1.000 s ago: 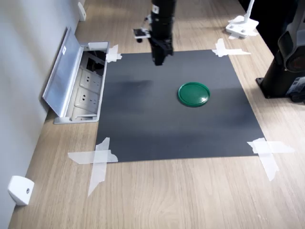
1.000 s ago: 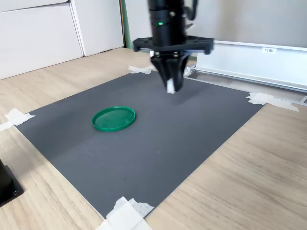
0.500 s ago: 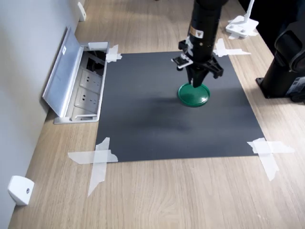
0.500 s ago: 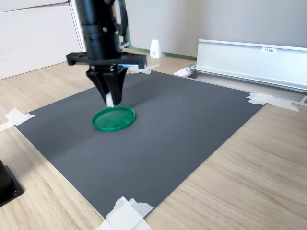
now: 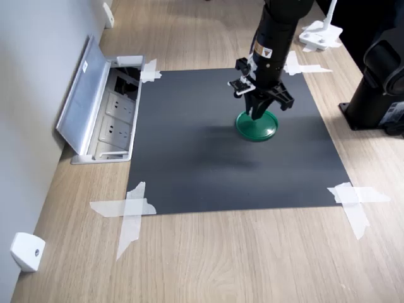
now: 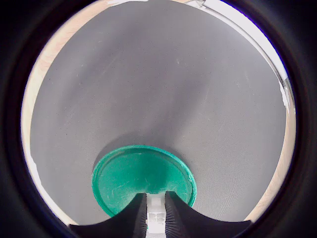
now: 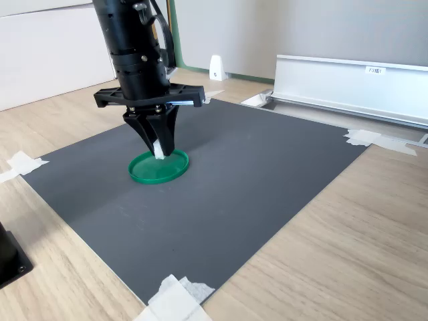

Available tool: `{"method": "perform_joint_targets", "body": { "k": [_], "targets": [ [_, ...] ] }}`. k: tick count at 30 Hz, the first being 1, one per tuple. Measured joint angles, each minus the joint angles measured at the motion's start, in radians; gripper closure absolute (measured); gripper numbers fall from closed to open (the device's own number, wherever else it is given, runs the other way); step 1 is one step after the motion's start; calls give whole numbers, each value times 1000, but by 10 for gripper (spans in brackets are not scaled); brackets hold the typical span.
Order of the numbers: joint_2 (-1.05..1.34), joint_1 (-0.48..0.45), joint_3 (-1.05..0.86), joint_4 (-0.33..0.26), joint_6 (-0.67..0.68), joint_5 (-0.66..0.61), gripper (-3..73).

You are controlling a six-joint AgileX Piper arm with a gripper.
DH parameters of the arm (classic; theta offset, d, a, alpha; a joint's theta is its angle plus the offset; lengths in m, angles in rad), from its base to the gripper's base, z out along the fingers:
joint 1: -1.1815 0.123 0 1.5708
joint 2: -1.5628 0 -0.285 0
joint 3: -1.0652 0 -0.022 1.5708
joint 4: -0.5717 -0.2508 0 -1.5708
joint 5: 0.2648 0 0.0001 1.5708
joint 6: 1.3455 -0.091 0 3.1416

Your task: Grasp a white terminal and put it on the green lid.

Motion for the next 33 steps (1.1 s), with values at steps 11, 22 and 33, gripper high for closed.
{"method": "perform_joint_targets", "body": {
  "k": [11,22,33],
  "targets": [
    [0,0,0,-1,32,-1,398],
    [32,0,0,1,0,6,221],
    [301,0,-2,21,-96,79,359]
  ]
}}
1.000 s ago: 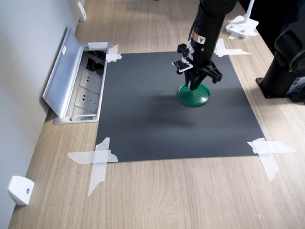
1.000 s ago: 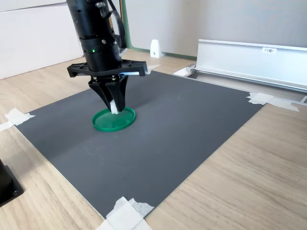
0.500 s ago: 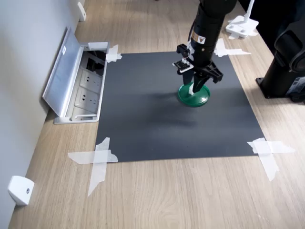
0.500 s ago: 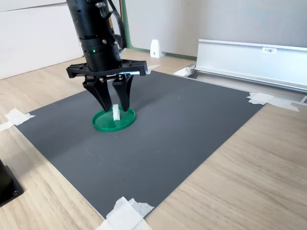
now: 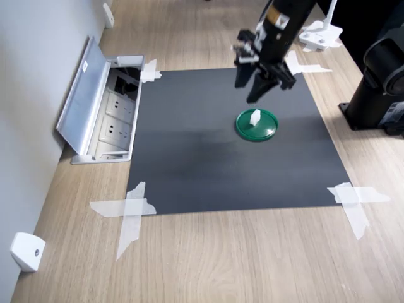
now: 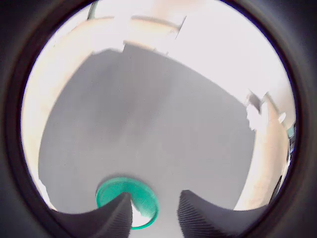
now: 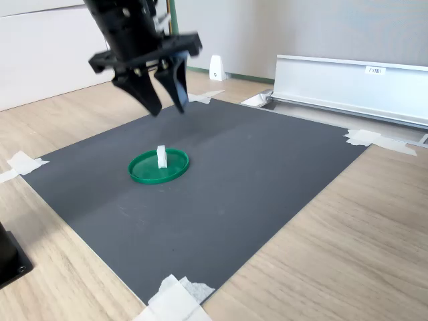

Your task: Grasp a white terminal and put it on the green lid.

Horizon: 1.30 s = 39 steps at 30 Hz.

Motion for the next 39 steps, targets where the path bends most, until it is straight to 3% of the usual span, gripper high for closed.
{"method": "perform_joint_targets", "body": {
  "k": [4,8,12,18,31,39],
  "targets": [
    [77,0,-10,0,-44,60,564],
    [174,0,-67,2,-148,152,683],
    [342,0,-184,4,-240,252,698],
    [633,0,-387,4,-267,347,700],
    [1097,0,-642,4,-269,348,701],
    [1162,0,-672,4,-269,336,700]
  ]
}}
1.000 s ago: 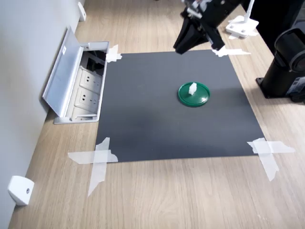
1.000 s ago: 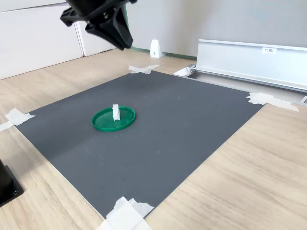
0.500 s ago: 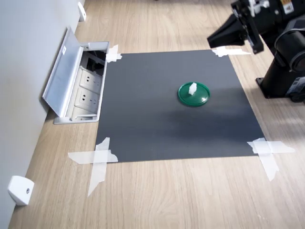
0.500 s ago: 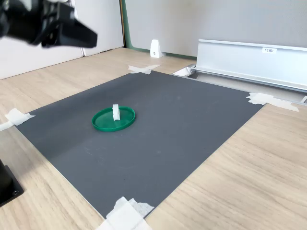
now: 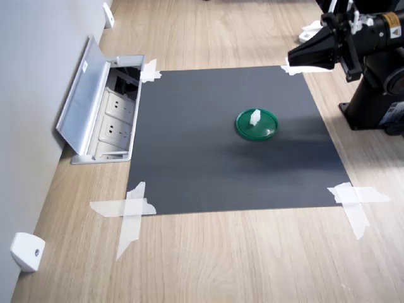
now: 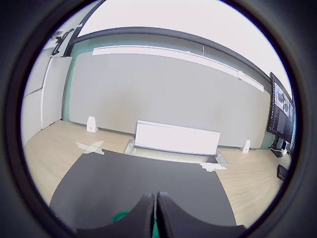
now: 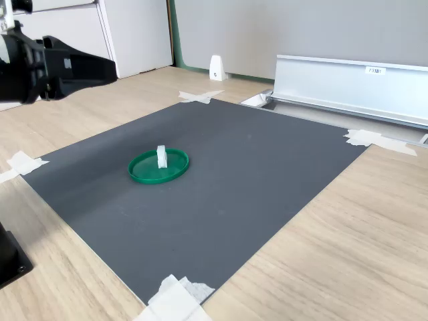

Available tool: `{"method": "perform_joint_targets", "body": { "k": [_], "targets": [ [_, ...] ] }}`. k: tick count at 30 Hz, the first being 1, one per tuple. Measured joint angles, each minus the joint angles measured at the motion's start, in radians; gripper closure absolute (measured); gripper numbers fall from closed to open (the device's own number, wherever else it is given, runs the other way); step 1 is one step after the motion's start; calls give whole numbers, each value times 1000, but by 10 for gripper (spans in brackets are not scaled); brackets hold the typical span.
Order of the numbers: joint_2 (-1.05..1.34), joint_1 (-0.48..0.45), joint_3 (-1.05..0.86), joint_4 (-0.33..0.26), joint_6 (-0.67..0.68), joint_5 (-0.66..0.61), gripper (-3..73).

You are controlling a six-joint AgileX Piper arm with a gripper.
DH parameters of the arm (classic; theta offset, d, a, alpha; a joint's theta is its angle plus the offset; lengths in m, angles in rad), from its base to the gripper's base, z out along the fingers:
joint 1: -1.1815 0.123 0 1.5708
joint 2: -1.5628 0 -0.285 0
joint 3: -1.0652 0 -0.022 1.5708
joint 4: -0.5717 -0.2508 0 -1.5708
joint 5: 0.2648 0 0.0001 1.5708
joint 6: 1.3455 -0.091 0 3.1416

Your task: Grasp a white terminal and put it on the green lid.

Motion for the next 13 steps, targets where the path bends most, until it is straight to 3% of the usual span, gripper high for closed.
{"method": "perform_joint_targets", "body": {
  "k": [13],
  "targets": [
    [0,0,-1,0,0,-13,702]
  ]
}}
